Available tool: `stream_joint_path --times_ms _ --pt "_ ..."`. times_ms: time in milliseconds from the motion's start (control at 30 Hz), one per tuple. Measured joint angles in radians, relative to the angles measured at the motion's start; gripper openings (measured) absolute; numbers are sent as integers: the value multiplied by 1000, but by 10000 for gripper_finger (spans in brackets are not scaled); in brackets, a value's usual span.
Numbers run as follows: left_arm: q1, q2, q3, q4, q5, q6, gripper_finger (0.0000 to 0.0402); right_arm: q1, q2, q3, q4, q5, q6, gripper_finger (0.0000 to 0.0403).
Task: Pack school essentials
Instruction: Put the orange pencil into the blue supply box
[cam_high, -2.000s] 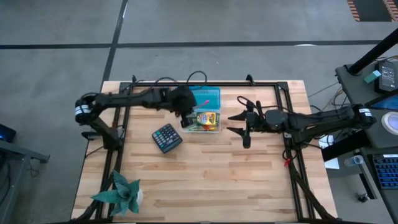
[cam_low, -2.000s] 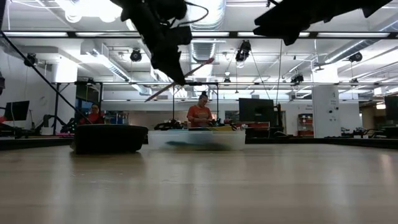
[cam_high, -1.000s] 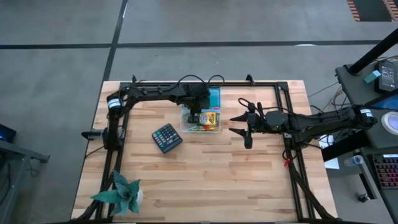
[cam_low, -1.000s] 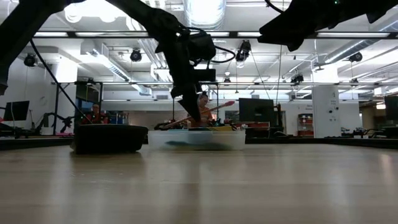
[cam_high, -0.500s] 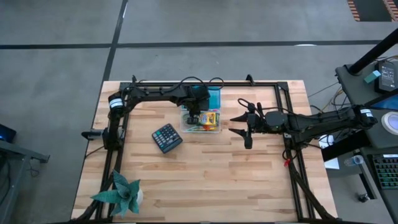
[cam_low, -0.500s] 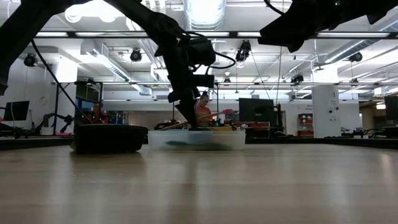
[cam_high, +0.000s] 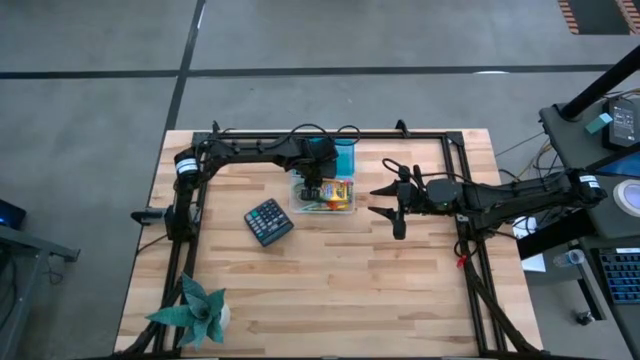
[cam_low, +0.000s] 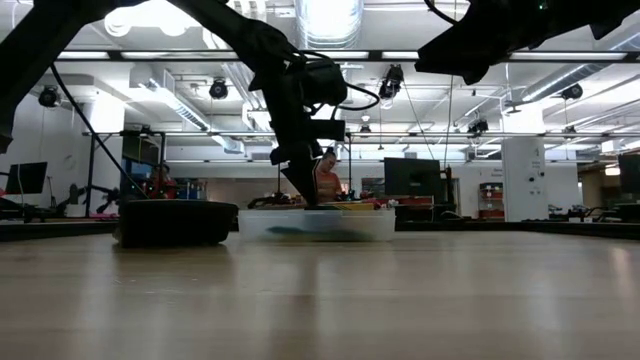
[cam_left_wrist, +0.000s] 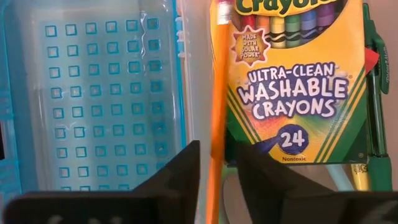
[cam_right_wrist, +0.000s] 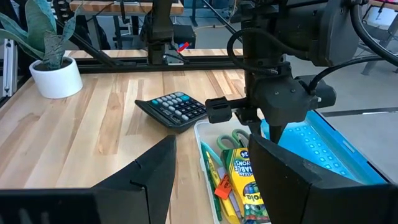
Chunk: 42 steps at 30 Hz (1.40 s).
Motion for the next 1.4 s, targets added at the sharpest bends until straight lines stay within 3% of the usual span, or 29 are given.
stream_joint_path --times_ms 233,733,833,933,1100,1233,1333,1400 --pt "-4 0 0 0 0 0 130 0 0 0 0 0 0 189" --pt "-7 -6 12 -38 23 -26 132 0 0 0 0 0 0 189" --pt "-12 -52 19 -111 16 -26 132 0 0 -1 0 0 0 189" --pt "-14 -126 5 -173 -56 -27 131 0 0 -4 0 0 0 189" --pt "-4 -226 -50 -170 -107 -122 109 0 0 -8 1 0 4 189" --pt "-1 -285 -144 -119 -221 -140 63 0 0 -14 1 -1 16 189" --pt "15 -292 -226 -89 -208 -164 16 5 0 -20 1 -2 30 189" --pt "27 -292 -272 -33 -198 -186 7 6 0 -23 -1 -2 30 189"
